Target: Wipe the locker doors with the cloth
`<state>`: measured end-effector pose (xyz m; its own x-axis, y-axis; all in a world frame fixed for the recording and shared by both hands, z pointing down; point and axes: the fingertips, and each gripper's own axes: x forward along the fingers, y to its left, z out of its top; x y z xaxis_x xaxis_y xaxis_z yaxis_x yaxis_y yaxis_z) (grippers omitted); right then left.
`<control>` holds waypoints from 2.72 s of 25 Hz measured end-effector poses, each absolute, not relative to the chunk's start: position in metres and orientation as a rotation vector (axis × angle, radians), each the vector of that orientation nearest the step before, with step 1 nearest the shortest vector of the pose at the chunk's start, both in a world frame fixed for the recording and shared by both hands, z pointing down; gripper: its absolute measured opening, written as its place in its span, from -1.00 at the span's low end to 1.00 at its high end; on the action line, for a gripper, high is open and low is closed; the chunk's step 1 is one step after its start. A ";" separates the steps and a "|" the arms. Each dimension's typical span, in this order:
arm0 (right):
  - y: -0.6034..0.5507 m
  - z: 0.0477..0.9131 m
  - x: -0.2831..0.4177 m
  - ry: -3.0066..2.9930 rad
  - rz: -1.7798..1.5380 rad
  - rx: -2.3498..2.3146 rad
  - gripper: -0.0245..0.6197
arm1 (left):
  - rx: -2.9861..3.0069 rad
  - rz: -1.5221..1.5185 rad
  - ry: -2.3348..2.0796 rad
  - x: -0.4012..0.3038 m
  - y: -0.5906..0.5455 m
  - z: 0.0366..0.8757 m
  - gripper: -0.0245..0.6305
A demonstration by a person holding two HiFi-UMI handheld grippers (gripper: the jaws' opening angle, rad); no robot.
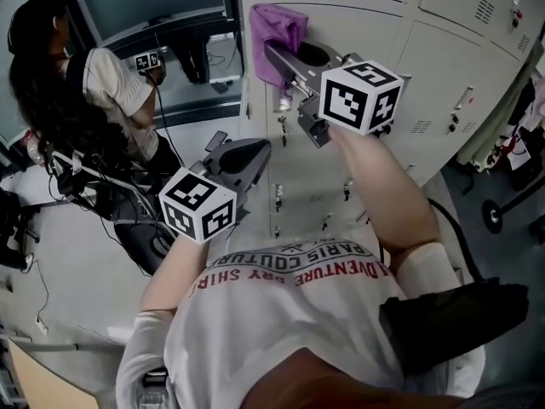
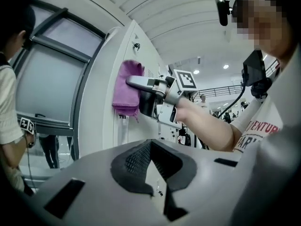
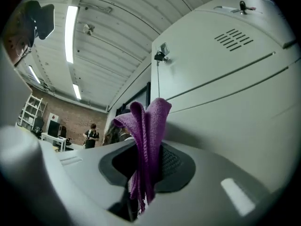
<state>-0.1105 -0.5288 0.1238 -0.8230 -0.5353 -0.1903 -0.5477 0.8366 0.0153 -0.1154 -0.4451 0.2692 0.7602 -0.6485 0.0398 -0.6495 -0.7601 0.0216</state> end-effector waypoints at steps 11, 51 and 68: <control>-0.560 0.129 -0.104 2.807 0.155 -1.076 -0.73 | 2.864 0.019 -1.088 -0.124 -0.455 0.283 -0.92; -0.596 0.133 0.134 2.458 0.243 -1.774 -0.73 | 2.847 0.033 -0.985 -0.105 -0.447 0.303 -0.92; -0.518 0.185 -0.055 2.728 0.235 -1.226 -0.73 | 2.818 0.039 -1.049 -0.117 -0.442 0.310 -0.92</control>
